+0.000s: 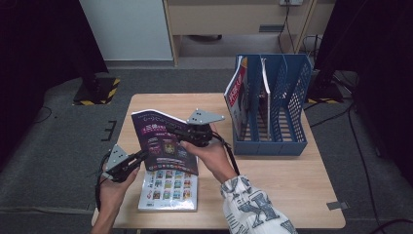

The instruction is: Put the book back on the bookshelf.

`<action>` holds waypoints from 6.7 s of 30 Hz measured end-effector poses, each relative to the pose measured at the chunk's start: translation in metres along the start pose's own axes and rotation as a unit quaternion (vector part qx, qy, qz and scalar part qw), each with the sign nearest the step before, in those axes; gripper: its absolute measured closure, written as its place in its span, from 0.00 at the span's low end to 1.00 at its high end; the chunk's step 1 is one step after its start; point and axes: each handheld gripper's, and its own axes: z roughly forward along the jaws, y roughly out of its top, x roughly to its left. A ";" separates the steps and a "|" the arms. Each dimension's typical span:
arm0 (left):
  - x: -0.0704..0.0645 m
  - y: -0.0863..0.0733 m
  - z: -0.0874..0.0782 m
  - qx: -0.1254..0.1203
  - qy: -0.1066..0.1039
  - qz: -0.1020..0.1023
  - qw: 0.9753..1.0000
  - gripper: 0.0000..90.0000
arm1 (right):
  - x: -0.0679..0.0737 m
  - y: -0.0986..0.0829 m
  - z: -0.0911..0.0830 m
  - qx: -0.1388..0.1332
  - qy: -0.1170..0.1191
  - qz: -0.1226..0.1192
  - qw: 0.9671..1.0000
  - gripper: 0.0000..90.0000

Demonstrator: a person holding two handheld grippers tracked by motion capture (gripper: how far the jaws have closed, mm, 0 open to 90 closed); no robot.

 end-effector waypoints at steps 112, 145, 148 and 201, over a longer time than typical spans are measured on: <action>0.040 -0.068 0.031 0.196 0.085 -0.089 0.973 0.06 | -0.016 0.017 -0.104 -0.017 -0.102 -0.018 0.995 0.93; 0.039 -0.068 0.031 0.195 0.085 -0.088 0.973 0.06 | -0.029 -0.018 -0.184 -0.009 -0.130 -0.004 0.991 0.93; 0.039 -0.068 0.031 0.195 0.085 -0.088 0.973 0.06 | -0.030 -0.021 -0.193 -0.011 -0.135 -0.001 0.991 0.93; 0.039 -0.068 0.031 0.195 0.086 -0.089 0.973 0.06 | -0.039 0.010 -0.274 -0.032 -0.179 0.038 0.983 0.93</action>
